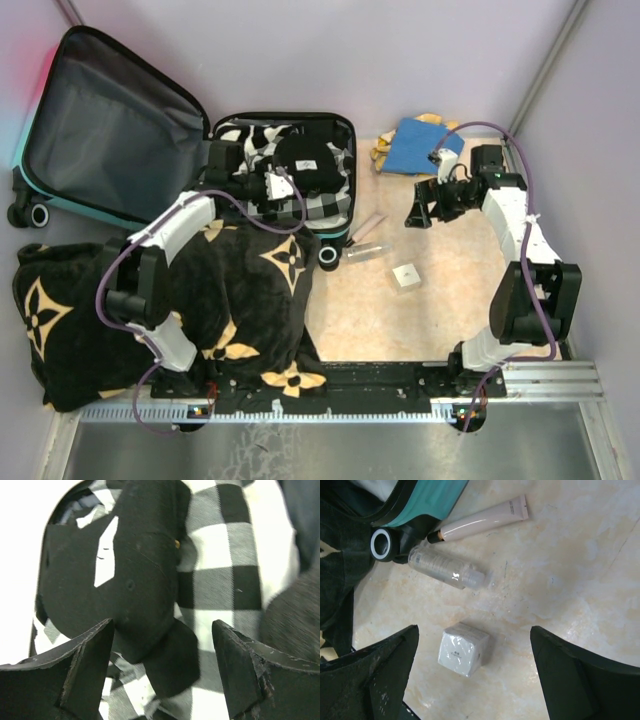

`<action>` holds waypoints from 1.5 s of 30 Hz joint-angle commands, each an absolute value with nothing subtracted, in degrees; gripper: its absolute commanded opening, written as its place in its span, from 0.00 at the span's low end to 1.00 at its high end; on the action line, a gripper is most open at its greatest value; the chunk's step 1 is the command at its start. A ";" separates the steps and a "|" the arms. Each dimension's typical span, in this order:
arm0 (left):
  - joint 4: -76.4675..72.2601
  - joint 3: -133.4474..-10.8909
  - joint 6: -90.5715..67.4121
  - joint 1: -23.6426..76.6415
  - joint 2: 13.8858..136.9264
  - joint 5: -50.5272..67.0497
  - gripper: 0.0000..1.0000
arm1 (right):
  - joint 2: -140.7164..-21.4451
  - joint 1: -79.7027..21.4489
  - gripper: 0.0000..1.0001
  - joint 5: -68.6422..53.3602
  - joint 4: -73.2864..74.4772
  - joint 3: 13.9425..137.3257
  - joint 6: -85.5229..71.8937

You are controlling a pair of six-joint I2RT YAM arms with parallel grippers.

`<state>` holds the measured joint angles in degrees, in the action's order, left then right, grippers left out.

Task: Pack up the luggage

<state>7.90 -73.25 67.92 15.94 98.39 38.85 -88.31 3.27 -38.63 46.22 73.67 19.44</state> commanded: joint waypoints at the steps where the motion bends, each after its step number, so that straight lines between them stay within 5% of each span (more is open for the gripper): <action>1: 29.77 -77.96 76.28 15.03 93.15 42.35 0.85 | -89.48 3.40 0.93 -38.94 46.19 78.20 20.71; 5: 43.89 -88.07 68.83 15.03 93.78 48.82 0.84 | -89.99 3.34 0.93 -38.91 47.99 79.95 22.39; 15: 20.62 -104.57 21.59 15.32 108.84 44.85 0.68 | -88.27 3.34 0.93 -36.79 48.43 77.35 24.10; 19: 21.66 -107.44 23.19 16.09 115.17 45.22 0.67 | -88.68 3.35 0.93 -36.81 46.88 76.06 24.59; 25: 21.41 -101.37 30.04 16.70 119.03 41.65 0.85 | -91.32 3.34 0.93 -36.21 45.78 76.04 25.20; 31: 32.29 -106.06 40.77 16.87 126.79 37.47 0.87 | -93.17 3.39 0.93 -36.77 46.64 77.10 26.04; 45: 35.88 -111.43 43.78 18.32 113.19 49.71 0.93 | -89.45 3.34 0.96 -39.99 55.19 75.32 36.95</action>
